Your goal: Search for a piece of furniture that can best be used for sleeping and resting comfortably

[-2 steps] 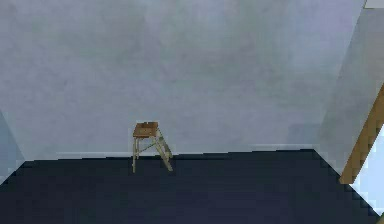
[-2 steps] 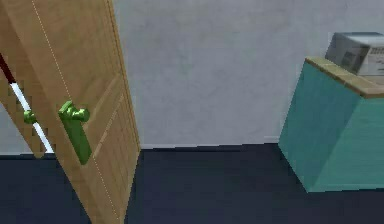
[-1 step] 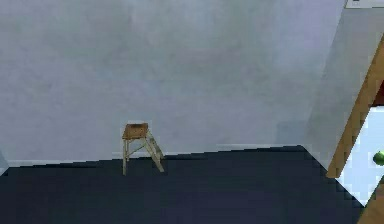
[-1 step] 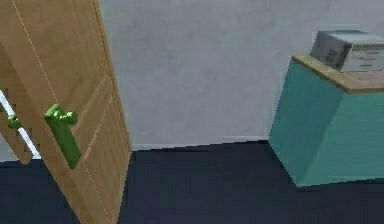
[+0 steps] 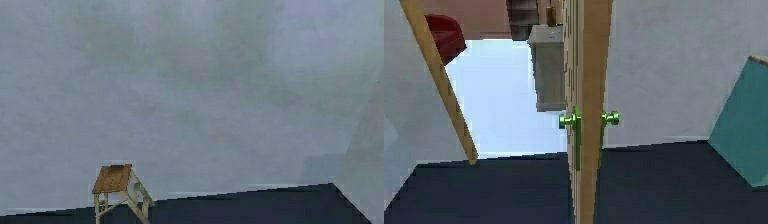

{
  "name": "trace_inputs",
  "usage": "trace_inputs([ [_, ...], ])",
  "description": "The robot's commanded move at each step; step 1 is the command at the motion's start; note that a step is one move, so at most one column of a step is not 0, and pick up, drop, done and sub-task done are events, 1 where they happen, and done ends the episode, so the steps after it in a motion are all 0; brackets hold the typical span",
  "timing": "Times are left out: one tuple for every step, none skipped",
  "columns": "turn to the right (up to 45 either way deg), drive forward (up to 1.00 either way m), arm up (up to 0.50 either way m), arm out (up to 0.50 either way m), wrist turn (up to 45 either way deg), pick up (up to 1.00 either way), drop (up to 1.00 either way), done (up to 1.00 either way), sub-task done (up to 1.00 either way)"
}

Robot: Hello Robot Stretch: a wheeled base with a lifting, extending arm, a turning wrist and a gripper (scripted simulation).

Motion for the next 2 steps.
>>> trace_inputs([
  [45.0,0.00,0.00,0.00,0.0,0.00,0.00,0.00,0.00],
  [3.0,0.00,0.00,0.00,0.0,0.00,0.00,0.00,0.00],
])
